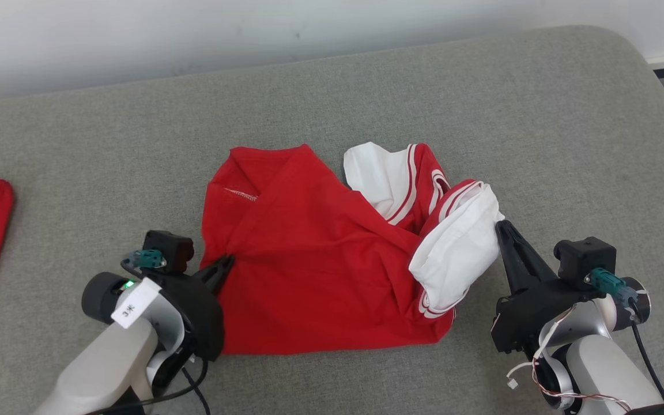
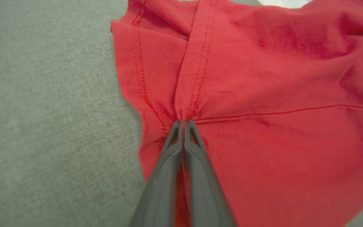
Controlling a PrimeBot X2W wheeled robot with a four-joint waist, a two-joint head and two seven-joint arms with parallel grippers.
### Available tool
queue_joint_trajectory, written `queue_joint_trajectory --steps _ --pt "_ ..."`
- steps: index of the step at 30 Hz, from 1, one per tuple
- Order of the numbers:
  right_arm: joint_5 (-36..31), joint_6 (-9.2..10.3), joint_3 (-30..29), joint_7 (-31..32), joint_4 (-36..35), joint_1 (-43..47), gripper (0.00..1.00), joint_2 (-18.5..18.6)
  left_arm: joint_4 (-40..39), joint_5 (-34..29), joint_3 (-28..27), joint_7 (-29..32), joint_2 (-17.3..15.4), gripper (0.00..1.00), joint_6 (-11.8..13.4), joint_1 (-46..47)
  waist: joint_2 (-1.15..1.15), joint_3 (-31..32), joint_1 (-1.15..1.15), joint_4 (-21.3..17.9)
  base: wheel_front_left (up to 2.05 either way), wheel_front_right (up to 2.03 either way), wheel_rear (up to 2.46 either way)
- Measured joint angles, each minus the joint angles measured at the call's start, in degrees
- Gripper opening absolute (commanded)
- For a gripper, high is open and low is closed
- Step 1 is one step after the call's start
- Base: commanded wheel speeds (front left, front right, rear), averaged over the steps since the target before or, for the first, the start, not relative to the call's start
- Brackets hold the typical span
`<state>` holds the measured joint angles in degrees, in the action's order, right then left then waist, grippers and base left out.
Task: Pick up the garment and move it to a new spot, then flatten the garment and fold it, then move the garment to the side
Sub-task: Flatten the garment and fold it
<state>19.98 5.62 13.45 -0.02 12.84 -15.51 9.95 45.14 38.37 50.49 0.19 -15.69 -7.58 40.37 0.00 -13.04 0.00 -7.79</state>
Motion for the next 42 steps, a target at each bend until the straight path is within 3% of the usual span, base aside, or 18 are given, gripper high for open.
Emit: queue_joint_trajectory --steps 9,14,19,23,28,33,36,37,38,39,42 --pt "0.0 0.01 -0.8 0.0 0.0 0.0 0.00 0.5 0.4 3.3 0.0 -3.6 0.5 0.00 0.0 0.4 0.00 0.7 0.00 1.5 0.00 0.00 0.00" --pt "0.0 -0.15 -0.5 -0.6 0.7 -0.9 0.00 0.1 0.8 5.3 -3.2 -7.8 -1.7 0.00 0.0 3.8 -0.01 1.4 0.00 3.3 0.00 0.00 0.00" --pt "0.1 -2.80 1.3 -3.1 2.2 -7.9 0.00 -1.5 2.3 5.5 -7.0 -13.1 -5.7 0.00 0.0 4.6 0.00 3.1 0.00 5.8 0.00 0.00 0.00" --pt "0.4 -4.44 1.8 -4.8 4.0 -9.6 0.00 -2.4 1.3 5.6 -8.0 -13.9 -5.9 0.00 1.5 2.9 -0.01 4.6 0.00 7.5 0.00 0.00 0.00" --pt "1.8 -6.69 2.1 -5.1 7.4 -4.6 0.00 -1.4 -0.1 5.6 -7.2 -14.2 -4.3 0.00 2.6 -6.5 -0.01 6.5 0.00 9.6 0.00 0.00 0.00" --pt "3.6 -9.06 2.5 -5.1 9.5 1.5 0.00 -0.3 -2.3 6.9 -7.7 -14.4 -4.7 0.00 3.5 -15.1 -0.01 8.5 -0.01 10.7 0.00 0.00 0.00" --pt "4.3 -9.40 1.9 -5.1 10.0 3.8 0.00 0.7 -4.0 6.9 -7.9 -14.4 -4.8 0.00 4.1 -17.9 -0.01 9.5 -0.02 10.7 0.00 0.00 0.00" --pt "4.5 -9.42 1.7 -5.1 10.3 4.8 0.11 1.2 -4.6 6.9 -8.0 -14.4 -4.7 0.00 4.1 -18.2 -0.01 9.7 -0.02 10.6 0.00 0.00 0.00" --pt "4.8 -9.43 1.5 -5.0 10.9 5.7 0.14 1.5 -5.4 6.9 -8.2 -14.4 -4.6 0.00 4.1 -18.6 -0.01 9.8 -0.02 10.5 0.00 0.00 0.00" --pt "5.0 -9.49 1.5 -5.0 11.2 6.4 0.00 1.6 -5.9 6.9 -8.4 -14.5 -4.5 0.00 4.1 -18.9 -0.01 9.9 -0.01 10.4 0.00 0.00 0.00" --pt "5.3 -9.74 1.9 -4.0 11.6 7.9 0.00 1.8 -7.4 6.9 -9.2 -14.5 -4.5 0.00 4.7 -19.1 -0.01 10.1 -0.02 10.2 0.00 0.00 0.00"
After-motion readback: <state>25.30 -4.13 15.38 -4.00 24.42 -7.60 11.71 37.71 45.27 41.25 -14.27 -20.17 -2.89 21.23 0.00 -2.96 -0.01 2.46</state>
